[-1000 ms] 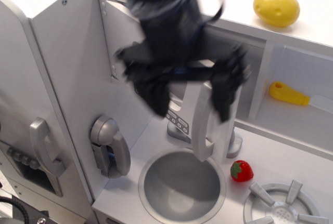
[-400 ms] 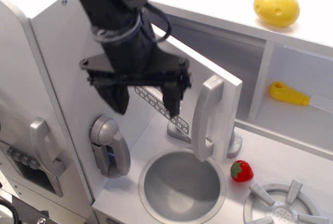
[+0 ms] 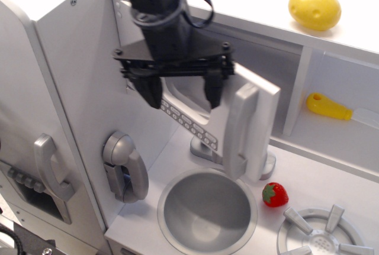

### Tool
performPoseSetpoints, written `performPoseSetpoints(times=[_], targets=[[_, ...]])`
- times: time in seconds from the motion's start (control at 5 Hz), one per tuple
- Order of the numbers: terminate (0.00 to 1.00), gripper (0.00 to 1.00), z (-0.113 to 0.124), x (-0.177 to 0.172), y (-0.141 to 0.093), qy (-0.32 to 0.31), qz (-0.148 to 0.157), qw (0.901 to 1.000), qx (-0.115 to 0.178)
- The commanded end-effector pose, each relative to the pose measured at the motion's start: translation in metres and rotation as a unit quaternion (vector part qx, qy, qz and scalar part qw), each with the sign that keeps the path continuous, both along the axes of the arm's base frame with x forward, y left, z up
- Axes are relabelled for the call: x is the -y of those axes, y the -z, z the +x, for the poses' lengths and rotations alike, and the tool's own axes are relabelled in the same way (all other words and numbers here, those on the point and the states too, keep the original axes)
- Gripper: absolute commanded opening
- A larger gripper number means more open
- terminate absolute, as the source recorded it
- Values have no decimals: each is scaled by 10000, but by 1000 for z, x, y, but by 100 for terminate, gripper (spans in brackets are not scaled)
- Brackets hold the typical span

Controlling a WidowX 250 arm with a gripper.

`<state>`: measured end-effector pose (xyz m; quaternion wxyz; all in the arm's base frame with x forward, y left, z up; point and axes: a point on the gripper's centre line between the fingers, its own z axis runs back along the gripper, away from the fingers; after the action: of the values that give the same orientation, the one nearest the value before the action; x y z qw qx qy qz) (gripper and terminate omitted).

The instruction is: Close microwave

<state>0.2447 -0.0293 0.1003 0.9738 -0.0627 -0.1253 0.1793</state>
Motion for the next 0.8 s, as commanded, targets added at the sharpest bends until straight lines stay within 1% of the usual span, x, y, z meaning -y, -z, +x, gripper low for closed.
performPoseSetpoints(times=[0.0,0.2,0.4,0.6], targets=[[0,100,30,10,-16,-34,72,9983,581],[0,100,42,13,-17,-69,164,9956,920],[0,100,53,15,-21,-125,147,9929,1170],[0,100,58,16,-24,-130,128,9908,1340]])
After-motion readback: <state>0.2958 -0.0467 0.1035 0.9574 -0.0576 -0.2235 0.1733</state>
